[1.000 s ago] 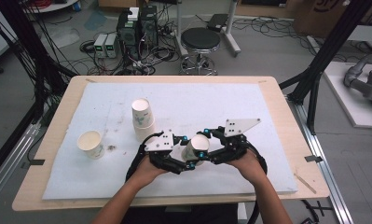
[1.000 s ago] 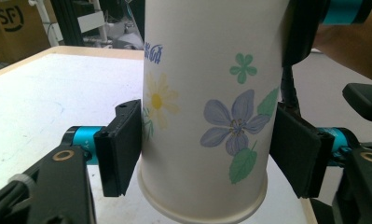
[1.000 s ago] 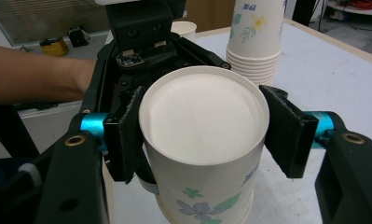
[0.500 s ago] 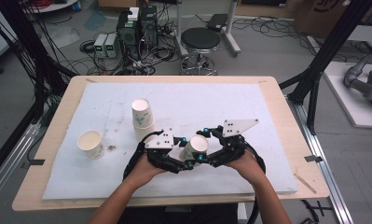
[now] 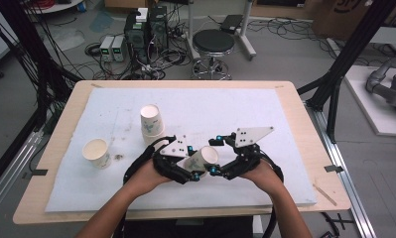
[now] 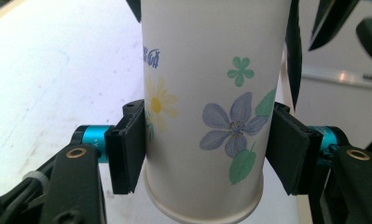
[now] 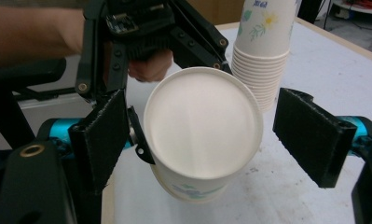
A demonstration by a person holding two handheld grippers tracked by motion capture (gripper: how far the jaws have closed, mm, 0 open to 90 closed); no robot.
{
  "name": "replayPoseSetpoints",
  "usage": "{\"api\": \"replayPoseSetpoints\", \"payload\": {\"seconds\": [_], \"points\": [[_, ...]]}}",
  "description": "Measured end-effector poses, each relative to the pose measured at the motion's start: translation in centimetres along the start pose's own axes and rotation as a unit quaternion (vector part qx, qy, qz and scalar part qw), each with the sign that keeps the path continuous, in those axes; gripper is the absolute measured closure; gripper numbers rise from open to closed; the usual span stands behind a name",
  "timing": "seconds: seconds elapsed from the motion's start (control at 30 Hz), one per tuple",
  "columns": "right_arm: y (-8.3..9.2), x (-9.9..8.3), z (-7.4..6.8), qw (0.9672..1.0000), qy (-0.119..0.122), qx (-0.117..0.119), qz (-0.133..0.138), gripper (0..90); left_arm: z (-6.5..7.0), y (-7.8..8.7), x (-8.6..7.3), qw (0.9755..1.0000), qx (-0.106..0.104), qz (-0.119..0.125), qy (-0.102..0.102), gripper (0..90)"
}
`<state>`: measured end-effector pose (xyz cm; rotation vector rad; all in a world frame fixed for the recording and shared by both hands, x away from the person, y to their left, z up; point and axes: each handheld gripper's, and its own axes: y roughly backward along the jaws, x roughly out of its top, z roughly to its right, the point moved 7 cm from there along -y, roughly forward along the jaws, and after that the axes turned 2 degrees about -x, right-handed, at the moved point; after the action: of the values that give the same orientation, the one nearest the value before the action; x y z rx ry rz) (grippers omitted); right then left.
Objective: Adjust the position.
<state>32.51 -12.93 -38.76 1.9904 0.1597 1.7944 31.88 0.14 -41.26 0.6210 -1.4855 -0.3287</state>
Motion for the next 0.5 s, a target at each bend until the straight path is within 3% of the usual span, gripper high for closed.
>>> {"api": "replayPoseSetpoints", "payload": {"seconds": [0.27,0.5], "points": [[0.24,-0.52,-0.07,0.9994,0.015,-0.001,-0.031,19.1,0.23,0.20,0.26,0.9985,-0.002,-0.054,-0.004,35.2],[0.55,-0.92,-0.09,0.9978,0.032,-0.001,-0.057,19.1,0.54,-0.10,0.48,0.9946,-0.010,-0.102,-0.013,35.3]]}}
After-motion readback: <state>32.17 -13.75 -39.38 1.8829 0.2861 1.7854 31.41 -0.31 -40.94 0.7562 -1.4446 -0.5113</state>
